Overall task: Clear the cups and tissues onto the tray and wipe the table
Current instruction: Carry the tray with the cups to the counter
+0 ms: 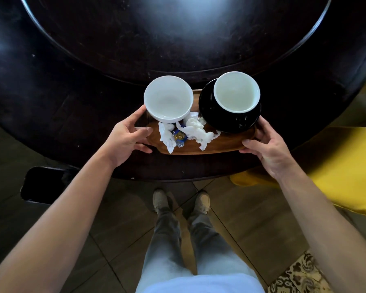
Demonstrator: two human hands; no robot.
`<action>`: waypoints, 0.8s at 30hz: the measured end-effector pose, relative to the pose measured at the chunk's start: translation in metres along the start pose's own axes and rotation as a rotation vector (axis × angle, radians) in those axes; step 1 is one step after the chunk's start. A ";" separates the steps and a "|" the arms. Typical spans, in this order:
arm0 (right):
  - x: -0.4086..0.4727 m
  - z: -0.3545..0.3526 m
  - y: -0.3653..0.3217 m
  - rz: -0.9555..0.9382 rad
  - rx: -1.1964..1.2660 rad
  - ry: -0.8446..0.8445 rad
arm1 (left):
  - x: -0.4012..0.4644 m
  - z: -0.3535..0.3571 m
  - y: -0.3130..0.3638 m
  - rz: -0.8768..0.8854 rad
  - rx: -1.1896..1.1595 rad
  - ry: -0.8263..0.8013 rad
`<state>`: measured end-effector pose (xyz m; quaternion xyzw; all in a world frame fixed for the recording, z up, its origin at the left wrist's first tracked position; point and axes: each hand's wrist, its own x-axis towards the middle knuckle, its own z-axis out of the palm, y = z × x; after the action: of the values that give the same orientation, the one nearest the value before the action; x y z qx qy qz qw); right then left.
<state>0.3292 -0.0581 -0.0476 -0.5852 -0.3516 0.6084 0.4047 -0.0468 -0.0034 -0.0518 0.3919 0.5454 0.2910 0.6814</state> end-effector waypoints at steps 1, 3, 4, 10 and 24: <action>-0.003 0.000 -0.008 -0.009 0.006 0.002 | -0.003 0.002 0.006 0.018 -0.006 -0.003; -0.011 -0.001 -0.022 -0.035 0.018 0.001 | -0.011 0.005 0.020 0.051 -0.009 -0.009; -0.015 -0.001 -0.029 -0.051 0.025 -0.001 | -0.015 0.007 0.027 0.069 -0.006 -0.014; -0.041 0.002 -0.074 -0.138 0.095 0.022 | -0.044 0.015 0.072 0.177 -0.022 -0.032; -0.090 0.024 -0.167 -0.290 0.179 0.062 | -0.105 0.023 0.168 0.348 -0.118 -0.107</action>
<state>0.3177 -0.0674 0.1434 -0.5084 -0.3644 0.5540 0.5493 -0.0442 -0.0066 0.1476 0.4545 0.4146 0.4147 0.6705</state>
